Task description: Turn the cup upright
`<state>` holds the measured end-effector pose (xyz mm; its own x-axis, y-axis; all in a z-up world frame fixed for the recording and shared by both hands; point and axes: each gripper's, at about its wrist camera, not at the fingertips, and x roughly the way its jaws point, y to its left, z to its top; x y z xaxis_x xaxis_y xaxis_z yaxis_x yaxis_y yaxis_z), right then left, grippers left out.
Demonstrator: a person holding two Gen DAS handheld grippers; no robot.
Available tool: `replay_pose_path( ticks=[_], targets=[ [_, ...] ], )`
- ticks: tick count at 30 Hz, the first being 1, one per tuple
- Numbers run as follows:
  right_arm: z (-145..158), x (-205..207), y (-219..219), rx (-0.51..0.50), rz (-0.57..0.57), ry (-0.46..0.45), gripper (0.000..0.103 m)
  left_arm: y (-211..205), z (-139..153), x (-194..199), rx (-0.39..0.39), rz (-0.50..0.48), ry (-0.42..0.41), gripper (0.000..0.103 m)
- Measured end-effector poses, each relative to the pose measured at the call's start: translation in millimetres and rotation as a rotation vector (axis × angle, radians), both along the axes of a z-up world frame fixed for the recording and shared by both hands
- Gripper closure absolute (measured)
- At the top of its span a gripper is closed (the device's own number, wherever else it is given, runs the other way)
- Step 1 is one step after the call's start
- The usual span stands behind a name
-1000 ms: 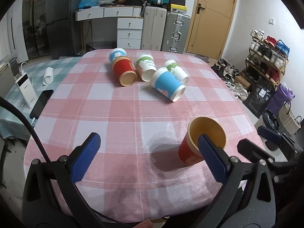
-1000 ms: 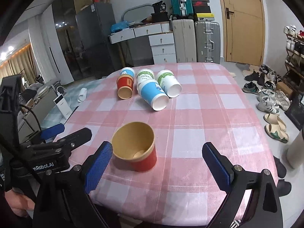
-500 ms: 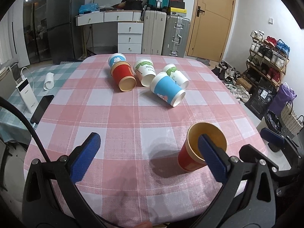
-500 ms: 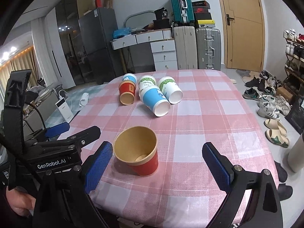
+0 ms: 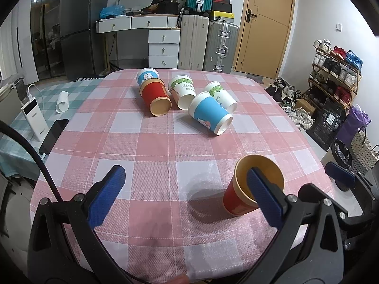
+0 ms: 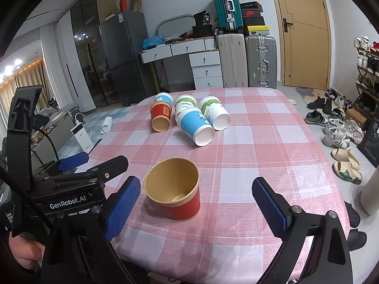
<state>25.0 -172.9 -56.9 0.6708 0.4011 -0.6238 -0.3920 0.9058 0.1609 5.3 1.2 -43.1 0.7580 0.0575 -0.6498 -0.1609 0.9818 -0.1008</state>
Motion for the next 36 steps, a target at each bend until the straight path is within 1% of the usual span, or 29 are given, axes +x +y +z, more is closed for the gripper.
replay_pose_path(
  ticks=[14, 31, 36],
  targets=[
    [-0.4, 0.8, -0.3, 0.009, 0.000, 0.006, 0.006, 3.9, -0.7, -0.5, 0.001, 0.014, -0.001, 0.001],
    [-1.5, 2.1, -1.7, 0.017, -0.003, 0.012, 0.006, -1.5, -4.7, 0.7, 0.016, 0.003, 0.005, 0.001],
    [-2.9, 3.2, -5.3, 0.023, -0.010, 0.015, 0.006, -6.7, -3.3, -1.1, 0.030, -0.007, -0.014, 0.001]
  ],
)
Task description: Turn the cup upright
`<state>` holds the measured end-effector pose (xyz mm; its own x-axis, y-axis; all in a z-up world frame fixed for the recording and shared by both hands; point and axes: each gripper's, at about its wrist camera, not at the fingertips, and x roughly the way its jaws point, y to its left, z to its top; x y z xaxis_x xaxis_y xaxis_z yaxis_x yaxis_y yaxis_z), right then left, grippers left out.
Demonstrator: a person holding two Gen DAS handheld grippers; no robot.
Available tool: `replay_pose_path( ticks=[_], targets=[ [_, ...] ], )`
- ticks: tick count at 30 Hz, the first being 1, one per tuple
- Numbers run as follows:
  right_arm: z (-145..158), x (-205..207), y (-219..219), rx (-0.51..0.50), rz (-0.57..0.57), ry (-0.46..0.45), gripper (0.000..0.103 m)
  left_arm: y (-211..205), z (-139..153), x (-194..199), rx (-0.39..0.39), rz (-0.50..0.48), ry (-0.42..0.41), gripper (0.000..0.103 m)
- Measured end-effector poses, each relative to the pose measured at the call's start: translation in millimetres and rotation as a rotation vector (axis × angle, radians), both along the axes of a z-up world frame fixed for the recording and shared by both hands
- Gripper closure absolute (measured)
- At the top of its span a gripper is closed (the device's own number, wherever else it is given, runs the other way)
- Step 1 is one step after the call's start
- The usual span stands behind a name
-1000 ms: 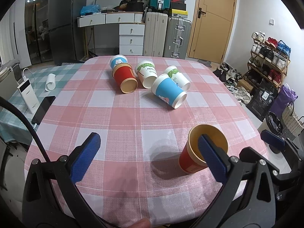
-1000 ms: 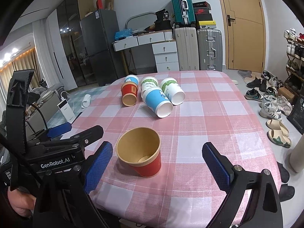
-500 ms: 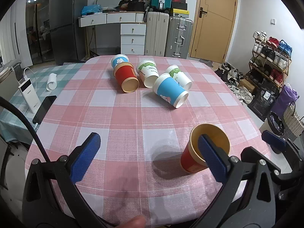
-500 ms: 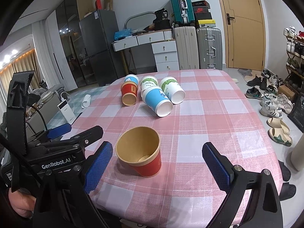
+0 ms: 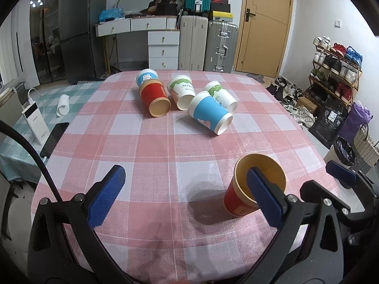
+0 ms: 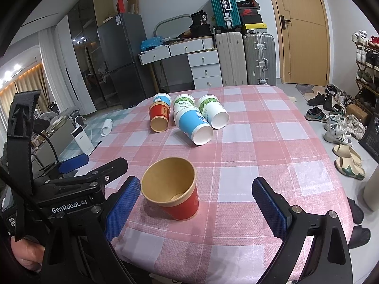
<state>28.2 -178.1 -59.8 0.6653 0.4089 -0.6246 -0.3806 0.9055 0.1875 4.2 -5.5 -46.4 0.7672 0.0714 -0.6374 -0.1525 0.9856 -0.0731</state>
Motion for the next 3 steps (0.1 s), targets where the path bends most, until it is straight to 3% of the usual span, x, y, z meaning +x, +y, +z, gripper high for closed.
replay_pose_path(
  ticks=[3],
  targets=[
    [-1.5, 1.9, -2.2, 0.003, -0.005, 0.004, 0.006, -2.7, -0.4, 1.7, -0.005, -0.019, 0.004, 0.001]
  ],
)
